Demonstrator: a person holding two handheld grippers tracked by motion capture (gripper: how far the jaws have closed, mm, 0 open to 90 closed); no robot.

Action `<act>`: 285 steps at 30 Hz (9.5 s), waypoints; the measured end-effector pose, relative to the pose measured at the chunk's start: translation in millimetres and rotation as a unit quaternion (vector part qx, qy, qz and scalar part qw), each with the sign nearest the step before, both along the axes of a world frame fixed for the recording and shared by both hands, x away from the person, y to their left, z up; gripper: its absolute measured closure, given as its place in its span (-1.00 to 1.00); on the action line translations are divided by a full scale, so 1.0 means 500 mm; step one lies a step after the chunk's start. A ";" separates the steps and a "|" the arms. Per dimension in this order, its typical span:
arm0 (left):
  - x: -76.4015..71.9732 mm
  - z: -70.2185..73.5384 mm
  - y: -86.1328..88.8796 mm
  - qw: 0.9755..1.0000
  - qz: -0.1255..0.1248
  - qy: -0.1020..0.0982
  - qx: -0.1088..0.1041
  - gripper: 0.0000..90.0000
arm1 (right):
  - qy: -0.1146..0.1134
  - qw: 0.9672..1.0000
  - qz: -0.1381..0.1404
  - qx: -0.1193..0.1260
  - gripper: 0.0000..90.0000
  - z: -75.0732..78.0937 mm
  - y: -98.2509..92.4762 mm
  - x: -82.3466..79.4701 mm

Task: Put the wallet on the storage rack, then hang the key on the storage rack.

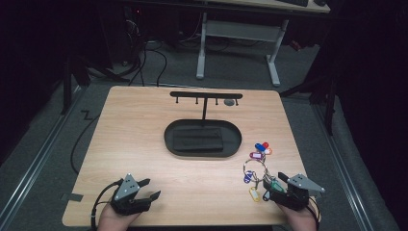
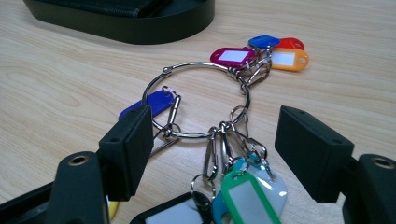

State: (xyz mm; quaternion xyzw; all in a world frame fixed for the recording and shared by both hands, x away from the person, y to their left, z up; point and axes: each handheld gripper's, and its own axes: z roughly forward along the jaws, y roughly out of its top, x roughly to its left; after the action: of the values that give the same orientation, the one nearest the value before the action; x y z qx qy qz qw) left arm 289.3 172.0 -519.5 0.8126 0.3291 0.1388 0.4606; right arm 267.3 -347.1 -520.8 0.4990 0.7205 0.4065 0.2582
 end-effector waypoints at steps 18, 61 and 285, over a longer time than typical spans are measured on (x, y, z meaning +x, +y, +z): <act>0.023 0.010 -0.008 0.999 -0.033 -0.032 -0.016 -0.24 | 0.070 0.997 0.006 -0.045 -0.34 0.030 0.042 0.021; 0.016 0.003 -0.005 0.999 -0.045 -0.026 0.016 -0.31 | 0.294 0.919 0.131 -0.228 -0.19 0.091 0.163 0.133; 0.008 -0.007 0.006 0.997 -0.062 -0.021 0.048 -0.27 | 0.296 0.918 0.128 -0.230 0.94 0.429 0.259 0.557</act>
State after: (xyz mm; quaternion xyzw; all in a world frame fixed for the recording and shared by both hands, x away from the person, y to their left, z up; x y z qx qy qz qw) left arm 293.1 175.3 -522.8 0.8496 0.2613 0.1429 0.4353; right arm 546.0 -217.6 -306.2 0.4266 0.8955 0.0931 0.0862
